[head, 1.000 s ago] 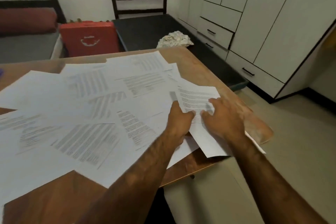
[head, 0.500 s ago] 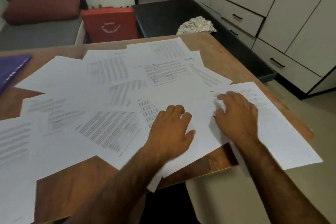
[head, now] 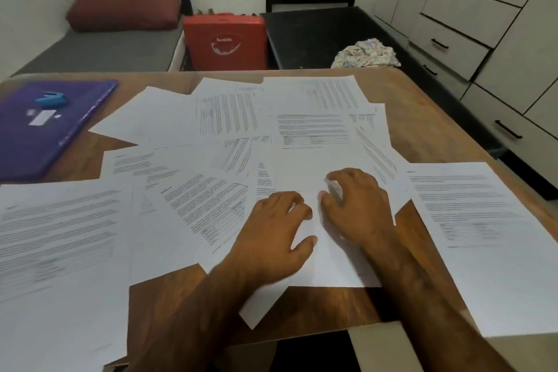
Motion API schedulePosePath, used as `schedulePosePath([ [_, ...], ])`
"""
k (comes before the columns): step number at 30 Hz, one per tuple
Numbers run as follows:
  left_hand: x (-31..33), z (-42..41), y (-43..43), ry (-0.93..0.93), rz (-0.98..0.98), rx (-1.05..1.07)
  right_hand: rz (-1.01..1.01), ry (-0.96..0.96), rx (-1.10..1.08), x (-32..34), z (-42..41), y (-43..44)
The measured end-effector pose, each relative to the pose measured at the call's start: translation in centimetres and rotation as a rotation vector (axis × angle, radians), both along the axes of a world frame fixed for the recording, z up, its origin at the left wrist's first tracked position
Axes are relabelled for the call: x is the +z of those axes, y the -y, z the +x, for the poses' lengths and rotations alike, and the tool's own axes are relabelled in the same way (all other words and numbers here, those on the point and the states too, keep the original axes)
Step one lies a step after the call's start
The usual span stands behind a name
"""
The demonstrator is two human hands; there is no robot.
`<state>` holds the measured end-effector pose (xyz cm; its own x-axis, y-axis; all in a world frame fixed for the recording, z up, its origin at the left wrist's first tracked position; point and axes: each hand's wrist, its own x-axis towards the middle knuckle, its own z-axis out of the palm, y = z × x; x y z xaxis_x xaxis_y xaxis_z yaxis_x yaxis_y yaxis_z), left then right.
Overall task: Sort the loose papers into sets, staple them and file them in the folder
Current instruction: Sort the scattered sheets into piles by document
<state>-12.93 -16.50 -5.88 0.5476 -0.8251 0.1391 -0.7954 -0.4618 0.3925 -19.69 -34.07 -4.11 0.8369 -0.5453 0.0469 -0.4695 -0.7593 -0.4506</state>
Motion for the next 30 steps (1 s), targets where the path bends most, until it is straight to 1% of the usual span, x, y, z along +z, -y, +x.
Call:
schedulePosePath([
  [2, -0.2, 0.3, -0.7, -0.012, -0.039, -0.003, 0.05, 0.071, -0.042, 0.2, 1.2, -0.5],
  [6, 0.0, 1.2, -1.2, -0.032, -0.118, 0.047, -0.003, 0.107, -0.033, 0.1, 5.0, -0.8],
  [10, 1.1, 4.9, 0.4, 0.029, -0.178, 0.117, -0.037, 0.065, -0.029, -0.1, 9.6, -0.6],
  [14, 2.1, 9.3, 3.6, -0.021, -0.224, 0.207, -0.098, -0.025, -0.11, -0.5, 11.7, 0.0],
  [18, 2.4, 12.6, 6.4, -0.044, -0.292, 0.291, -0.114, 0.027, -0.144, 0.1, 13.9, 1.2],
  [23, 2.3, 16.7, 9.8, -0.107, -0.327, 0.381, -0.095, 0.08, -0.122, 1.0, 19.5, 4.5],
  [27, 1.4, 18.9, 11.7, -0.158, -0.299, 0.423, -0.069, 0.049, -0.155, 0.4, 23.5, 6.0],
  [30, 0.2, 19.4, 11.8, -0.156, -0.341, 0.48, -0.14, 0.043, -0.223, -1.2, 24.6, 6.2],
])
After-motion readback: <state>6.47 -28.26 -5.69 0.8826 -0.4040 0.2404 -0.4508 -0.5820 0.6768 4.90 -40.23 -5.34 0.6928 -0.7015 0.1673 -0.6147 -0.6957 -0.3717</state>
